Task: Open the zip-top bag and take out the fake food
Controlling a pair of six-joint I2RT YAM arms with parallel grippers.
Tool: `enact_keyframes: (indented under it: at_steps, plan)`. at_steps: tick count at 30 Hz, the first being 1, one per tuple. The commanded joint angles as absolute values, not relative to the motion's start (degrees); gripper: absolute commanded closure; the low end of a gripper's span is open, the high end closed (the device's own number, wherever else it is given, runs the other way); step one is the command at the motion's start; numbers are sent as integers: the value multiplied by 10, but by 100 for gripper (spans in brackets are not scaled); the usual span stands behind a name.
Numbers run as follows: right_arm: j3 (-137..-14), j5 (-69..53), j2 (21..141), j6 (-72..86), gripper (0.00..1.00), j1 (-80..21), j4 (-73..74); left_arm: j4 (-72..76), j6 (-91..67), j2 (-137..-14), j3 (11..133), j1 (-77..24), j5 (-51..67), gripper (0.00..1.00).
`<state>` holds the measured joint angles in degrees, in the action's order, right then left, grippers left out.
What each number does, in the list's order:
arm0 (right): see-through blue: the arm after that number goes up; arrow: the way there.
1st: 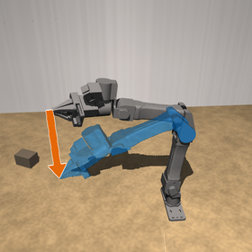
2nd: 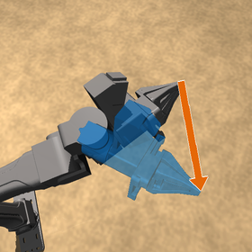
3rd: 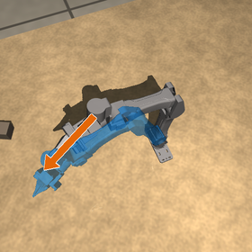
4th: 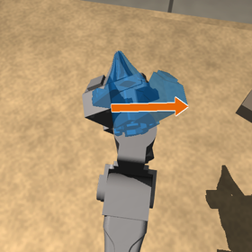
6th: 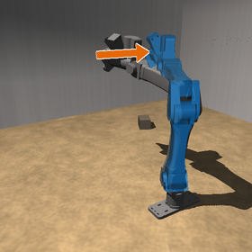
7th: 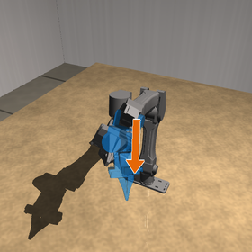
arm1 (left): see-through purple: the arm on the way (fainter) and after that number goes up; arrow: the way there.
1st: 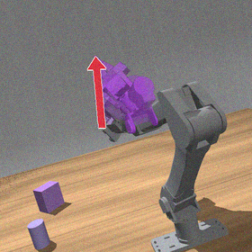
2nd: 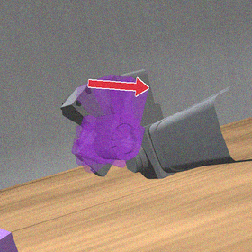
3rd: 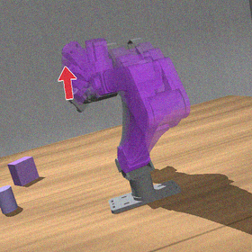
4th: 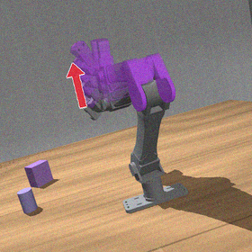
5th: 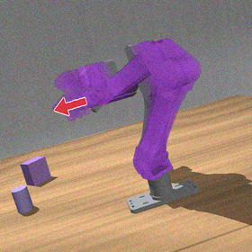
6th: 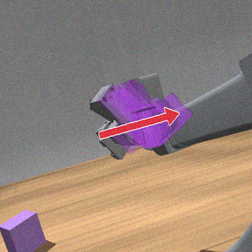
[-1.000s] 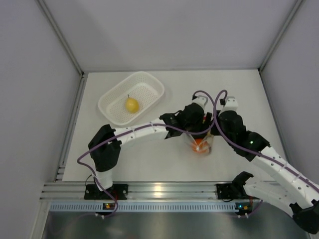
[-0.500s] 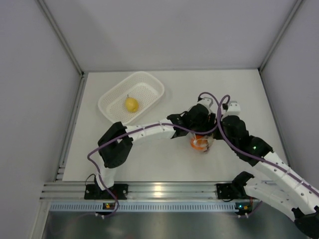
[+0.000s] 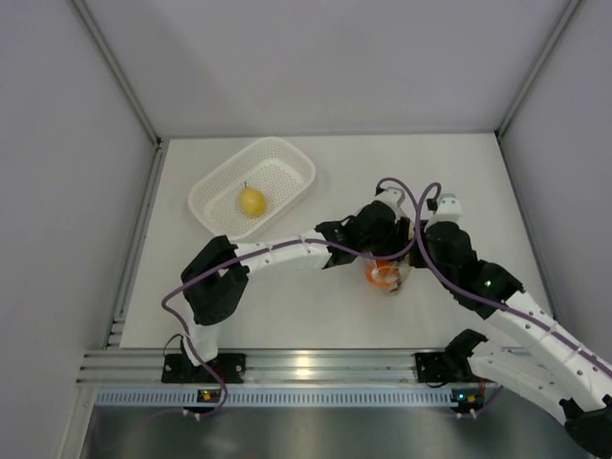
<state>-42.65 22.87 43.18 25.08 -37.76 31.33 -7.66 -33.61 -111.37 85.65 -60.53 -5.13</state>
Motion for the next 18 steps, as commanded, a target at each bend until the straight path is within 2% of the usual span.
enact_keyframes:
  at_steps: [1,13,18]
  plan:
    - [-454,254,441,236,100,-375,316,-40,-337,-1043,839,-608,-67,100]
    - [-550,301,533,192,100,-375,337,-61,-323,-963,810,-614,-78,100]
    - [-552,301,541,190,100,-375,328,-75,-308,-933,811,-614,-106,100]
